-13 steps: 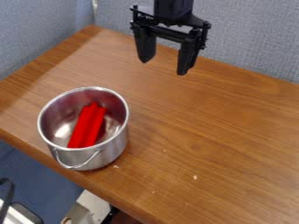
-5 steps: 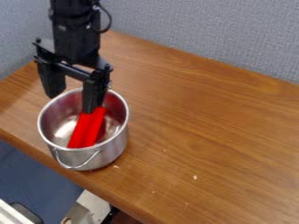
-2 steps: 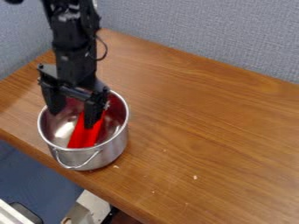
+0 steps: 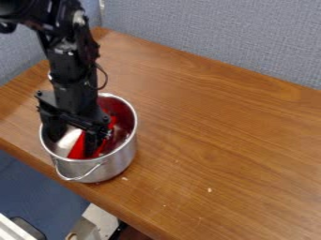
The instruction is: Move the red object from the metal pot to the table
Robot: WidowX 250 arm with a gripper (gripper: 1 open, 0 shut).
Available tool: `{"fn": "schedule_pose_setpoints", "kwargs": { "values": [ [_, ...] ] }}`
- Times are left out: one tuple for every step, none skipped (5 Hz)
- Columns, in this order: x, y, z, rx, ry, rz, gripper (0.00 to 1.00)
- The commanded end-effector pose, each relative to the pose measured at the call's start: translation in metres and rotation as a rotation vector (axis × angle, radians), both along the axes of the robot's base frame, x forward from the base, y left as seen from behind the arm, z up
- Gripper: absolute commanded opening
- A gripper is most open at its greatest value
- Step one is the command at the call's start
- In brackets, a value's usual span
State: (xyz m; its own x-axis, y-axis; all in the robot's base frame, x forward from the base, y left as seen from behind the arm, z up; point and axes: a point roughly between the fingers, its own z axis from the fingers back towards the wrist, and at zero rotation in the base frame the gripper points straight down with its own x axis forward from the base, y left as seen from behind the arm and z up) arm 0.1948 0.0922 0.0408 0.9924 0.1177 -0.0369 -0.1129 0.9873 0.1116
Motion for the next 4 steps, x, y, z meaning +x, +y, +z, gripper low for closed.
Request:
{"fn": "schedule_pose_setpoints", "kwargs": {
  "values": [
    [0.000,0.003,-0.012,0.008,-0.005,0.008,0.00],
    [0.003,0.000,-0.019,-0.022,0.030,0.002,1.00],
    [0.005,-0.005,-0.018,-0.056,0.028,-0.015,1.00],
    [0.009,-0.009,-0.016,-0.080,0.027,-0.031,1.00]
  ]
}}
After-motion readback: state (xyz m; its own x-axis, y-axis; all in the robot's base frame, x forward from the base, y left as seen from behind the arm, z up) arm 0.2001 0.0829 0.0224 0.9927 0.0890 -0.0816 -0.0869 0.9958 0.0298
